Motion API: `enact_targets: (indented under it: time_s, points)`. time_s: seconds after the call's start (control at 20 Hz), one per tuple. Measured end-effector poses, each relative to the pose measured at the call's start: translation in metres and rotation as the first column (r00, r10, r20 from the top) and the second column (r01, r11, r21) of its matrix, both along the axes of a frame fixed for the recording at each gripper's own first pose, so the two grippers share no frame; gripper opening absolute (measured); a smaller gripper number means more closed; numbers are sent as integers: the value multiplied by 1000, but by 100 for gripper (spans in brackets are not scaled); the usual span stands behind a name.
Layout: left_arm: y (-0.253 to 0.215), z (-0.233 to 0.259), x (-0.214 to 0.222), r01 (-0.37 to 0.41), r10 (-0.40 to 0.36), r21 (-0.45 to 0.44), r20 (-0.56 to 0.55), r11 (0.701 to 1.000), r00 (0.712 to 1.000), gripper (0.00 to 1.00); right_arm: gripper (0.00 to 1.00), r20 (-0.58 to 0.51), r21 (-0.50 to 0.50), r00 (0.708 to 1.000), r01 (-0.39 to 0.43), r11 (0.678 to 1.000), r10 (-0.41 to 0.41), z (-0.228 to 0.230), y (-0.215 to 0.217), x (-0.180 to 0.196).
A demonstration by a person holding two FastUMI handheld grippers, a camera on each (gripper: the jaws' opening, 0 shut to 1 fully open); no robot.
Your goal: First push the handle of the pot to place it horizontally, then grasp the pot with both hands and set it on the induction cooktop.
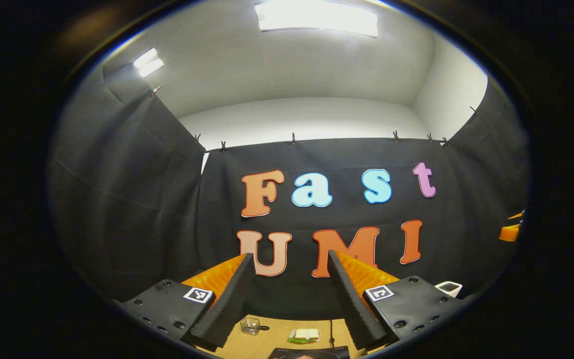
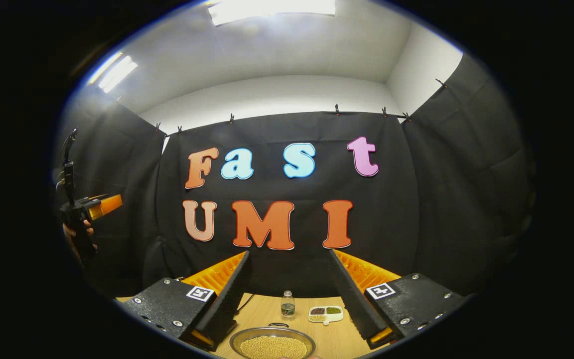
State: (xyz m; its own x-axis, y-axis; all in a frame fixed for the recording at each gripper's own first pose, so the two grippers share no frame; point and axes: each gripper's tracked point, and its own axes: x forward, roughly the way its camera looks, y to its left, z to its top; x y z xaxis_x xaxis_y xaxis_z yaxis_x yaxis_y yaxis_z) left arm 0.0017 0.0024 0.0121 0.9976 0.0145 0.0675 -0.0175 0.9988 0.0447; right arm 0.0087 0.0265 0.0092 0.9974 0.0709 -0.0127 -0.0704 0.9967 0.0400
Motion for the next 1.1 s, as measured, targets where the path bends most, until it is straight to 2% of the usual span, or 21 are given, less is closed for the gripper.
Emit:
enact_targets:
  time_s: [0.3,0.35,0.4,0.5,0.55,0.6,0.65,0.75,0.85,0.9,1.0,1.1]
  points:
    - [-1,10,-3,6,-6,-8,25,1000,1000,98,95,-23,-8,1000,-11,1000,11,-6,1,-7]
    - [-3,8,-3,10,-10,-11,20,1000,1000,95,95,-33,-6,999,-13,1000,13,-8,2,-7]
    - [-6,5,-3,18,-18,-13,11,1000,1000,98,95,-48,-6,999,-17,1000,17,-13,3,-8]
    - [-7,4,-3,21,-21,-16,1,1000,1000,98,95,-101,-13,994,-31,999,30,-31,7,-7]
    - [-7,3,-3,21,-21,-15,-2,1000,1000,98,91,-136,-14,990,-43,999,40,-41,9,-7]
    - [-7,1,-3,18,-18,-16,-3,1000,1000,98,95,-174,-14,983,-56,998,53,-51,12,-8]
    - [-7,-2,-3,20,-20,-13,-9,1000,1000,98,95,-211,-10,975,-70,997,67,-62,15,-9]
    - [-9,-10,-4,28,-29,-12,-31,1000,999,98,94,-292,4,951,-106,994,102,-87,27,-9]
    - [-12,-20,-4,41,-42,-20,-61,999,997,97,88,-376,22,915,-147,989,144,-113,38,-14]
    - [-10,-20,-3,40,-41,-17,-67,999,997,98,83,-418,31,893,-166,986,163,-125,42,-16]
    - [-6,-23,-2,29,-29,-2,-75,1000,997,93,76,-495,71,845,-194,979,203,-149,52,-21]
    - [-5,-26,0,24,-24,3,-83,1000,996,95,70,-572,126,782,-215,969,248,-174,65,-31]
